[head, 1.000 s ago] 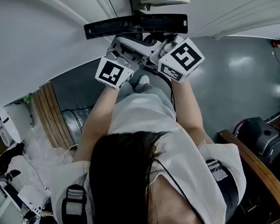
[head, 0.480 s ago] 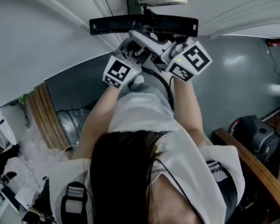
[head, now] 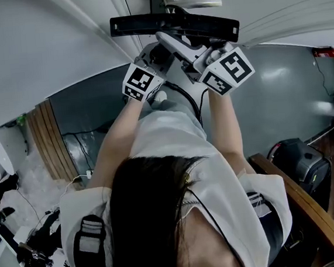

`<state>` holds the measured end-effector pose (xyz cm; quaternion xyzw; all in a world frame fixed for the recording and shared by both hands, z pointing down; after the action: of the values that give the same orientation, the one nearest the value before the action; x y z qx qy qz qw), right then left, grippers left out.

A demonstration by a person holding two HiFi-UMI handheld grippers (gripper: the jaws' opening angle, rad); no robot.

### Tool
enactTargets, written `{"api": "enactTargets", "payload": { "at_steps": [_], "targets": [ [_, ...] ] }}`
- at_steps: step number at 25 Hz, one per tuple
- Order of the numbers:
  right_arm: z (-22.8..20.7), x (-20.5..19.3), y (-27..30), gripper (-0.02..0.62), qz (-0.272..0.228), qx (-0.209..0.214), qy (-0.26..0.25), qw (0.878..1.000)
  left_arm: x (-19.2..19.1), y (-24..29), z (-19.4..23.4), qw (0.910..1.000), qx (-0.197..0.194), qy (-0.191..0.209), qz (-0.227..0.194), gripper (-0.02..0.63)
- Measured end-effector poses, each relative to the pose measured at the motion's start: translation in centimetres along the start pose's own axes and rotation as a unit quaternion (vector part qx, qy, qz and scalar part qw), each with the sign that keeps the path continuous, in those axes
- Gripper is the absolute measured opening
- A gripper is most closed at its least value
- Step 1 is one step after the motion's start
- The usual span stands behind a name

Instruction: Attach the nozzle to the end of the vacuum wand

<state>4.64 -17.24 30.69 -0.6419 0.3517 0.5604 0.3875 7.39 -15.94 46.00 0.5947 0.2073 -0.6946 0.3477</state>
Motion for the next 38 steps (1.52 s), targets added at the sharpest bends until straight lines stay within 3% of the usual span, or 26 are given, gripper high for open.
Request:
{"api": "enactTargets", "payload": {
  "at_steps": [10,21,27,30,33,38],
  "targets": [
    [1.4,-1.4,0.6,0.308,0.013,0.013,-0.035,0.999,-0.9,-0.3,-1.6,0.9994,-0.03,0.018,0.002,0.018],
    [3.8,-0.6,2.1,0.307,0.076,0.034,-0.168,0.982,-0.1,0.4,-1.8,0.9995,-0.027,0.018,0.003,0.015],
    [4.5,-0.8,1.6,0.305,0.065,-0.023,-0.257,0.964,-0.3,1.0,-1.3,0.9996,-0.023,0.013,0.004,0.015],
    [4.0,-1.9,2.2,0.305,0.102,-0.041,-0.222,0.969,-0.3,0.9,-1.1,0.9997,-0.018,0.015,0.005,0.015],
    [3.4,-2.5,3.9,0.305,0.126,-0.003,-0.165,0.978,-0.4,0.6,-1.4,0.9993,-0.028,0.021,0.01,0.014],
    [3.1,-1.6,2.7,0.295,0.055,-0.028,-0.134,0.989,-0.4,1.0,-2.2,0.9985,-0.046,0.024,0.017,0.014]
  ]
}}
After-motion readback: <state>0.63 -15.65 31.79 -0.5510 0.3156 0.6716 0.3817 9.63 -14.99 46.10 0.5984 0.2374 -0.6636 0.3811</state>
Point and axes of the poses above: the fingertips, and each gripper's own axes: y forward along the fingers, z to its left, x out of its top, the point moved 1 cm from there along -y, backward along the fingers, and after that the axes turned 7 degrees about -y, right-handed, at the moved point
